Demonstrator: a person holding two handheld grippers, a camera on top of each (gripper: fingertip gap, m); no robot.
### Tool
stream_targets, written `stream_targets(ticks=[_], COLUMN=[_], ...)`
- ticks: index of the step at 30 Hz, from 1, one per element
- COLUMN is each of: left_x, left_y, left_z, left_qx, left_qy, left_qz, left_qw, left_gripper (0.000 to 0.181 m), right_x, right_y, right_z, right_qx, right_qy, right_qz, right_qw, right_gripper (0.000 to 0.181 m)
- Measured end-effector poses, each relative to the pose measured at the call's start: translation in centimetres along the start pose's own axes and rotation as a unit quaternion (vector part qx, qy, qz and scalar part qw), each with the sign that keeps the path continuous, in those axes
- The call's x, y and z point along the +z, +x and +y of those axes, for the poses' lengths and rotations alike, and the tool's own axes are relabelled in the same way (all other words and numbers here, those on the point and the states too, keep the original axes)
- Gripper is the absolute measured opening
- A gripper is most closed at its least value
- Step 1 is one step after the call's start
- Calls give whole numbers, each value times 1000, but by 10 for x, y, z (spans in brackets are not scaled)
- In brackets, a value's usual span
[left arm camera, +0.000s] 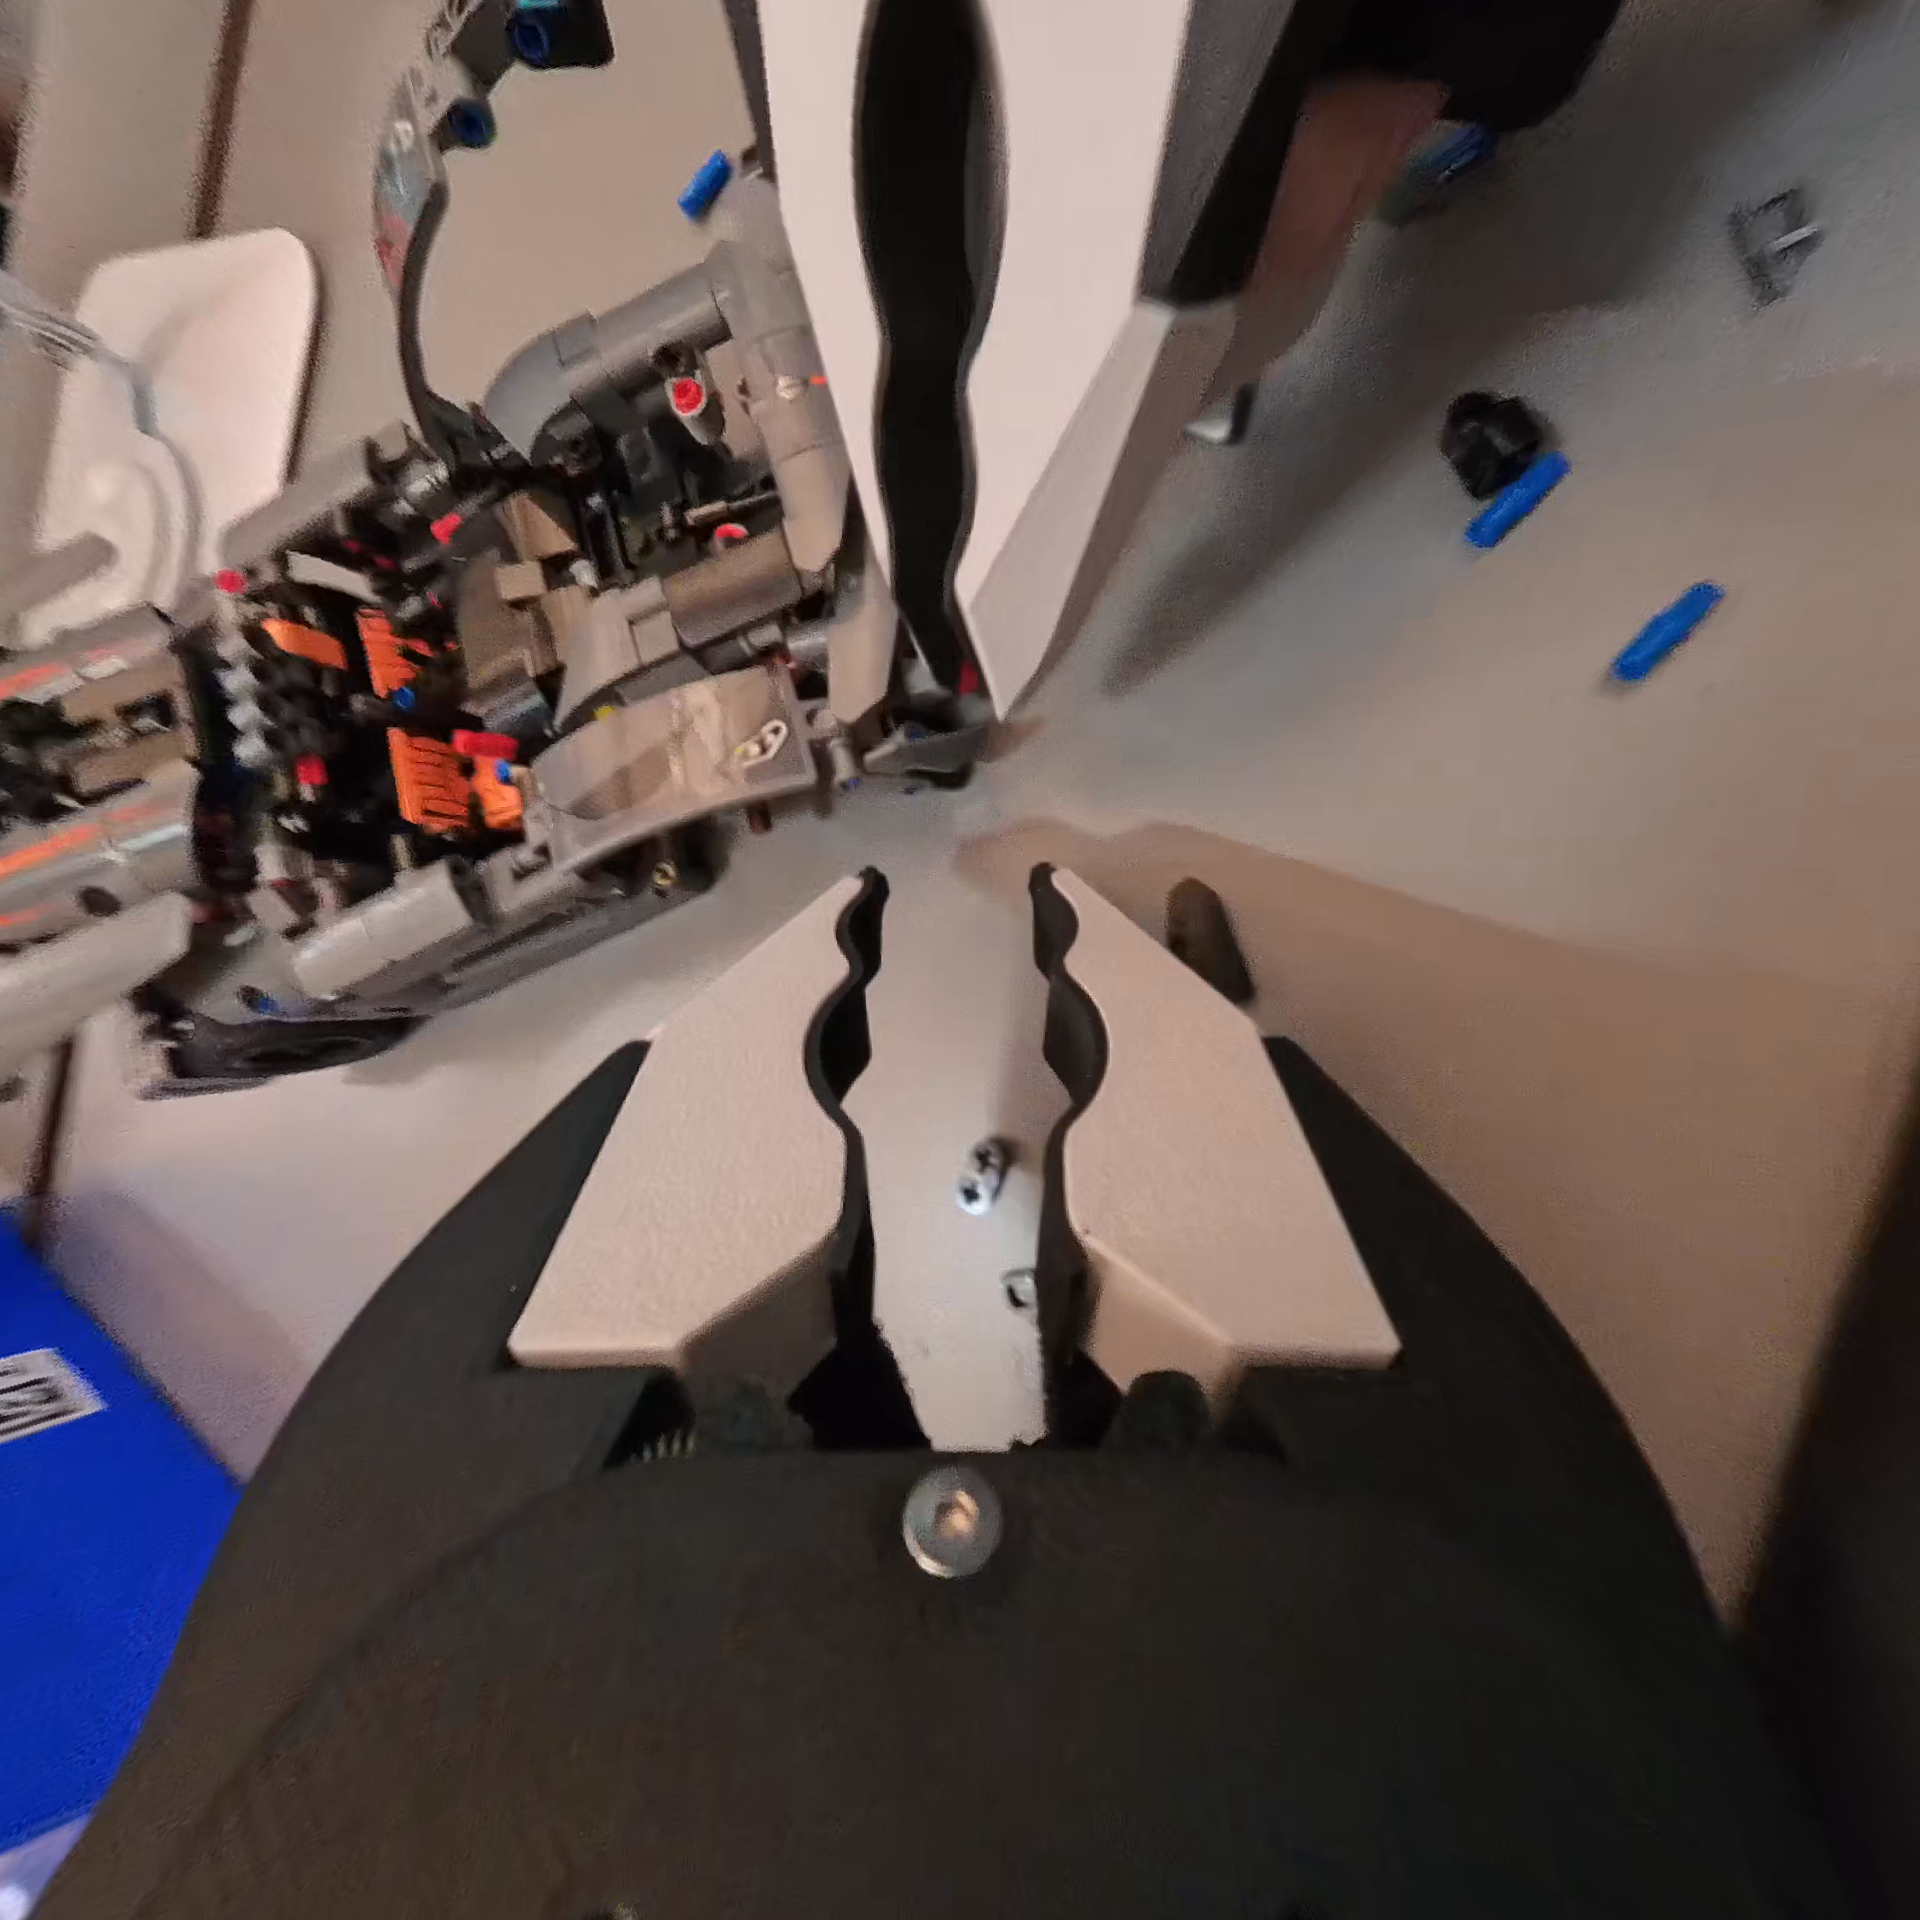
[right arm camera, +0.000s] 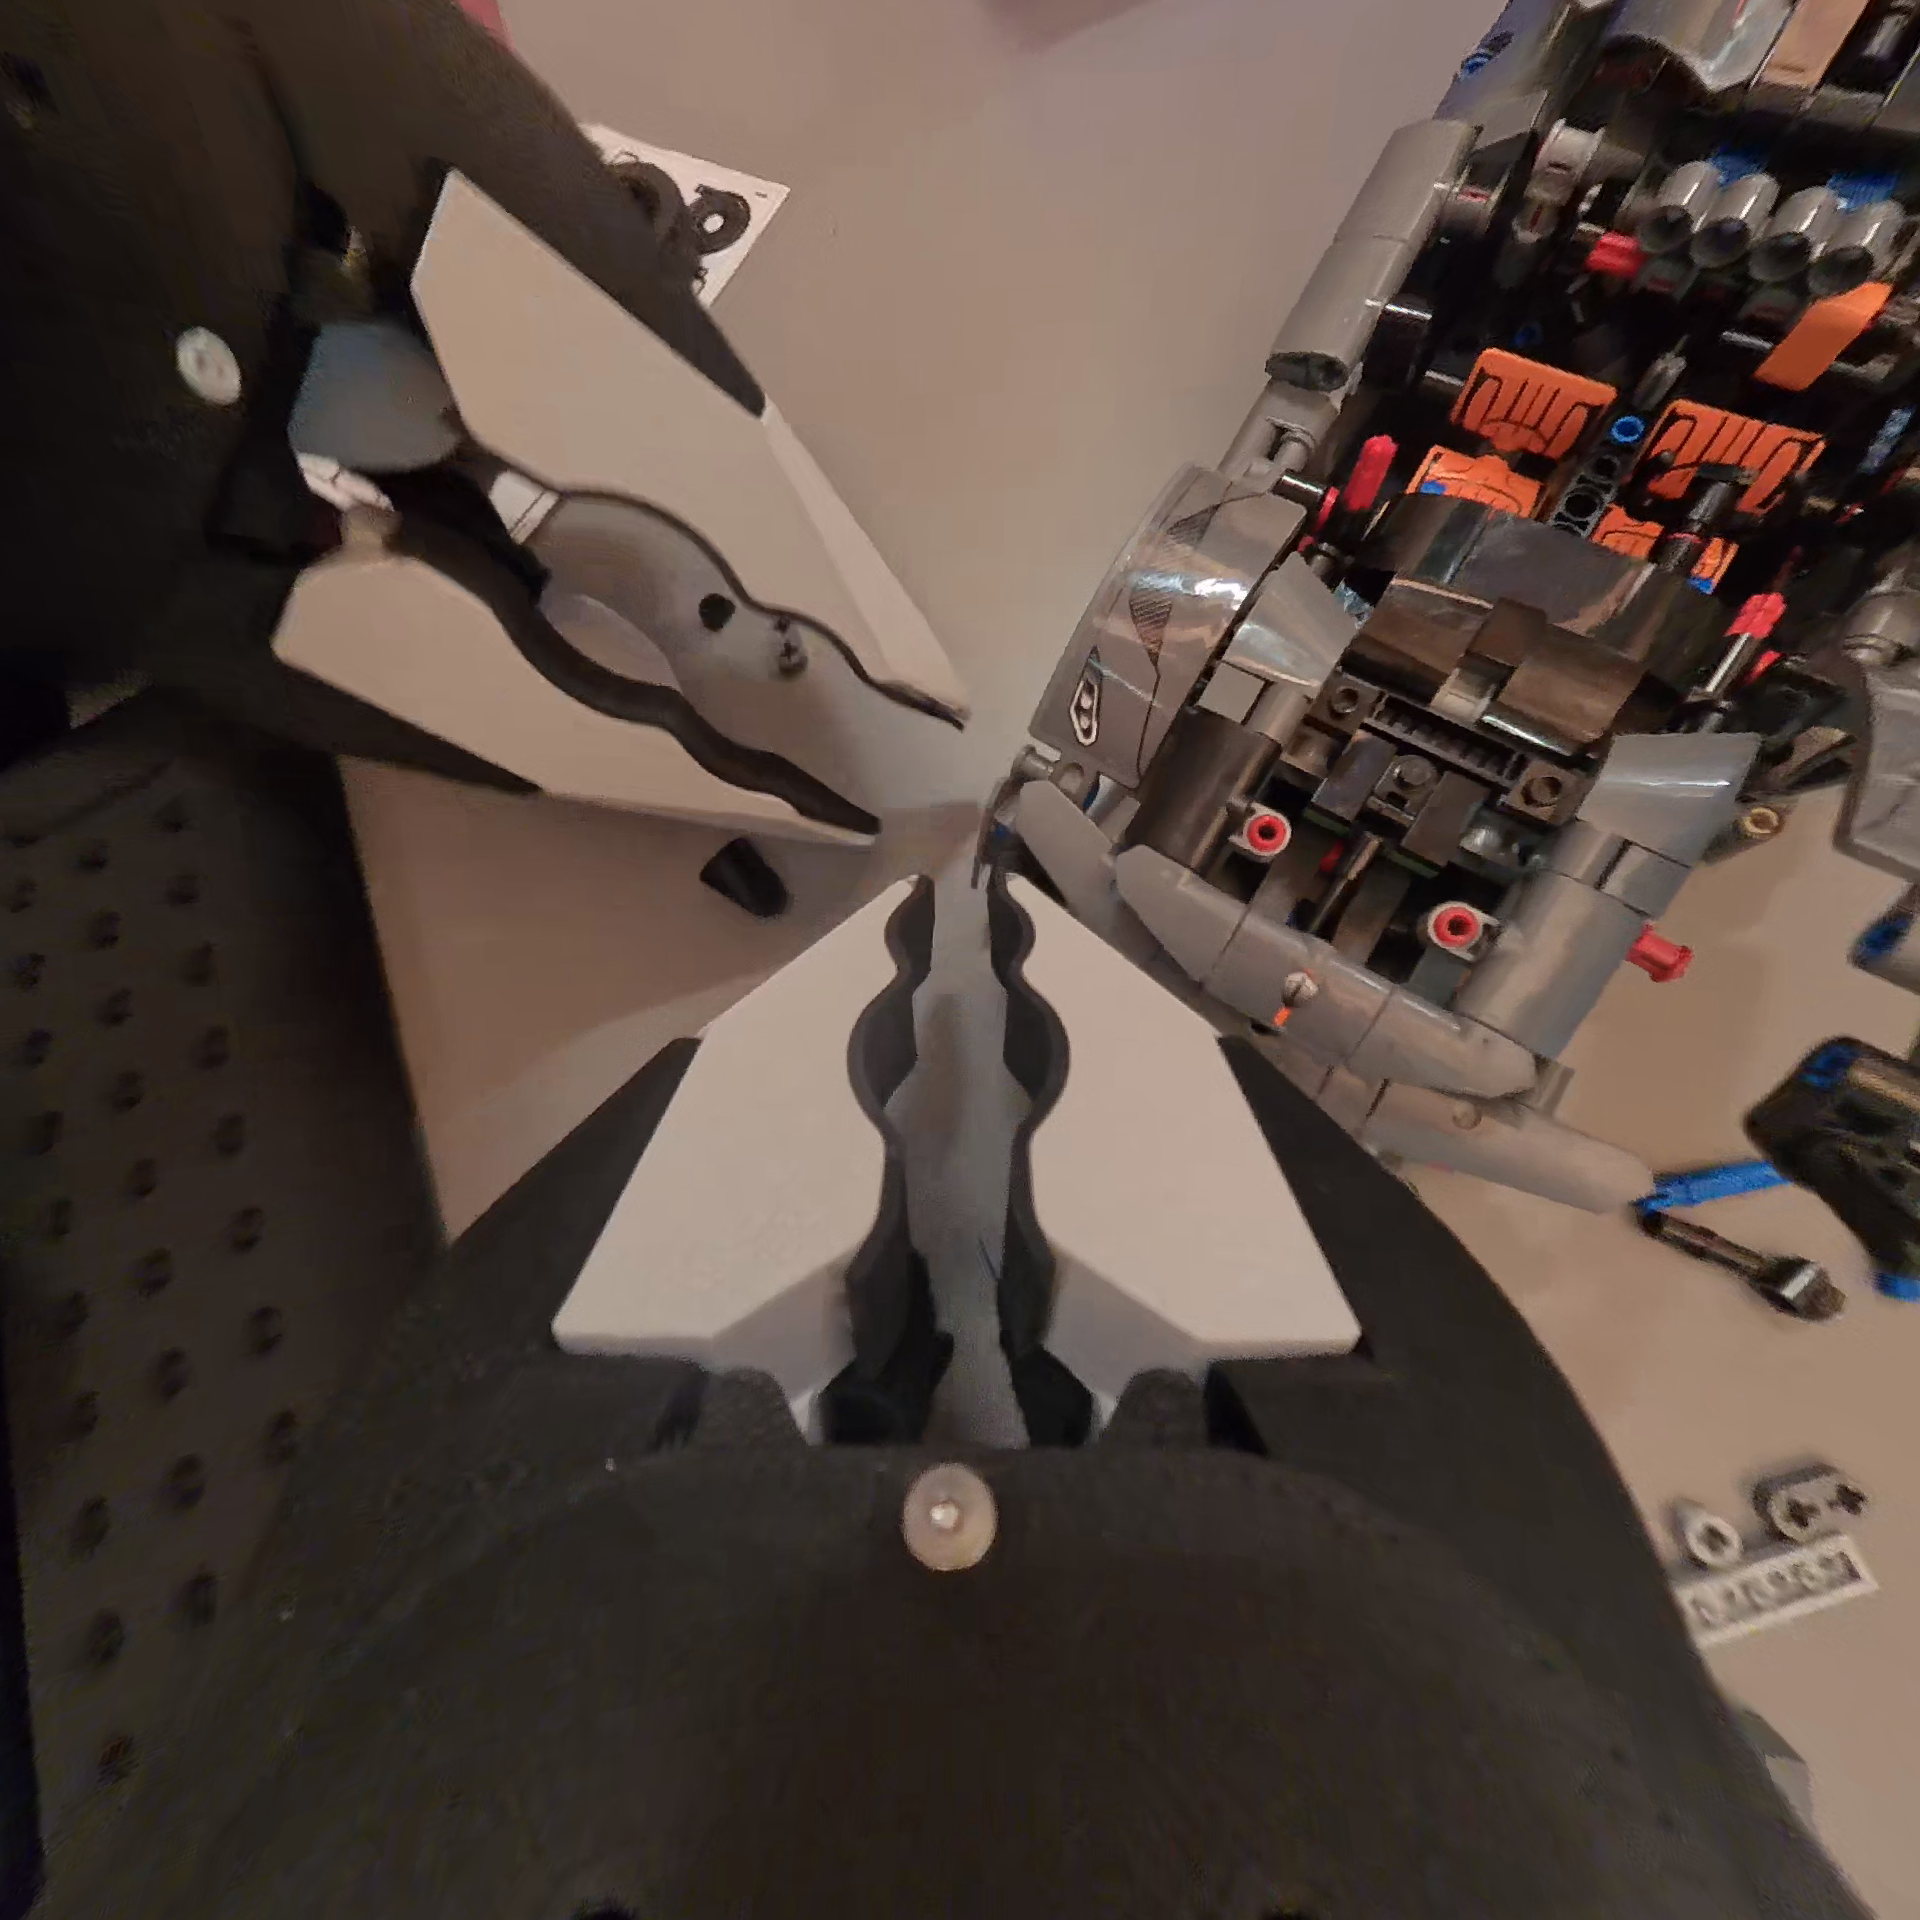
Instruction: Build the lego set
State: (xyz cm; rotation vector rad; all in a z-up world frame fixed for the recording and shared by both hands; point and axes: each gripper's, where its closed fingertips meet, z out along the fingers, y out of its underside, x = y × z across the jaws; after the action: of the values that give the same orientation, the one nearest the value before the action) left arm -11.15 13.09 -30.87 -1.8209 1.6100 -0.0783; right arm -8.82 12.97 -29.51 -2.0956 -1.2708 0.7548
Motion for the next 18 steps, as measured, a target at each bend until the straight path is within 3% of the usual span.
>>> stream_targets(ticks=[5,10,18], left_x=[-18,-14,-7], left_y=[32,55,47], left_z=[4,10,8], left_qx=[-52,-60,-59], left_qy=[7,-14,-23], left_qz=[121,182,160], left_qw=[991,981,985], left_gripper=[35,39,14], right_x=[-33,-68,-69], right_y=[4,32,36], right_z=[-8,-10,-5], right_qx=[-5,22,24], right_qy=[35,85,87], right_qz=[-26,-10,-14], right_qw=[999,996,996], right_gripper=[7,3,0])
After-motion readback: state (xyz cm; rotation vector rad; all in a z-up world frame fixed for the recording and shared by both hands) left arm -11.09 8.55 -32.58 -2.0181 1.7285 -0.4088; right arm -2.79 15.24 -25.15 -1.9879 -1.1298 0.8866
